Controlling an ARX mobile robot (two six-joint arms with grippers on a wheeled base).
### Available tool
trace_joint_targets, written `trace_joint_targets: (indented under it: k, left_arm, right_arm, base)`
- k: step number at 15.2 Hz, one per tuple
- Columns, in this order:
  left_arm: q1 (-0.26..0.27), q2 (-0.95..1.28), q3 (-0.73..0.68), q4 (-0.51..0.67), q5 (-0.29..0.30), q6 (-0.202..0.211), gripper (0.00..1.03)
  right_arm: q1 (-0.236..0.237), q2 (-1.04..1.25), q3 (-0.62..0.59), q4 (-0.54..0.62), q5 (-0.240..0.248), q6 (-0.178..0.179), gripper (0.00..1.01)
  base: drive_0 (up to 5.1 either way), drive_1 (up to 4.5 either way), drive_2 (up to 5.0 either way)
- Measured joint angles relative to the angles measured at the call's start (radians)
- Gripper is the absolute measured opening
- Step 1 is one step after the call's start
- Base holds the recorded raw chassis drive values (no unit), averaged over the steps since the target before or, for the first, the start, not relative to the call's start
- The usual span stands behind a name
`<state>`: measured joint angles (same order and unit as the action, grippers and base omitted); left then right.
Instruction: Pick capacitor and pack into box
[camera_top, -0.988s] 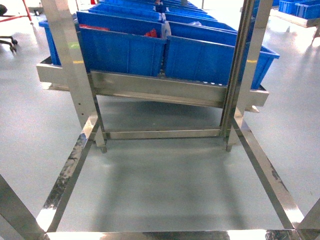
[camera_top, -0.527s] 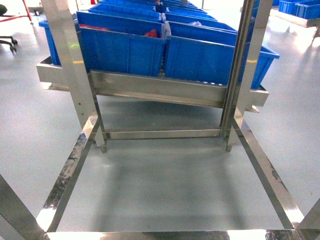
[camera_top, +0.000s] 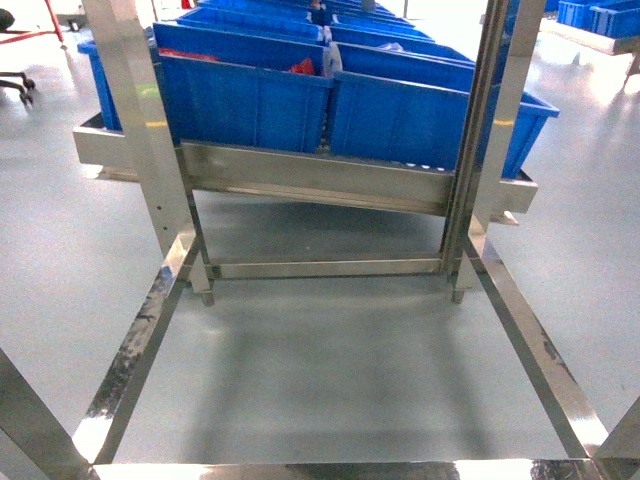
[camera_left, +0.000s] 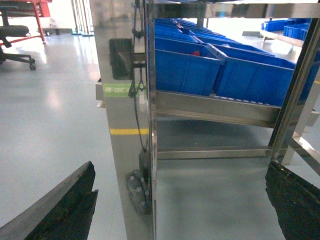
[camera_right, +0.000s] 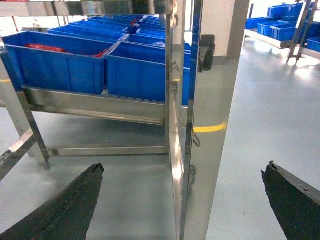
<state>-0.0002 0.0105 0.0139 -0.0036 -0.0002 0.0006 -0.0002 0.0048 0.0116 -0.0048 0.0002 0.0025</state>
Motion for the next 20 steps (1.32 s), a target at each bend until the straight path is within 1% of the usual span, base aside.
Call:
trace_joint_targets:
  k: [20]
  left_arm:
    - [0.000, 0.000, 0.000, 0.000, 0.000, 0.000, 0.98]
  right_arm:
    - [0.000, 0.000, 0.000, 0.000, 0.000, 0.000, 0.98]
  base:
    - [0.0, 0.00, 0.0]
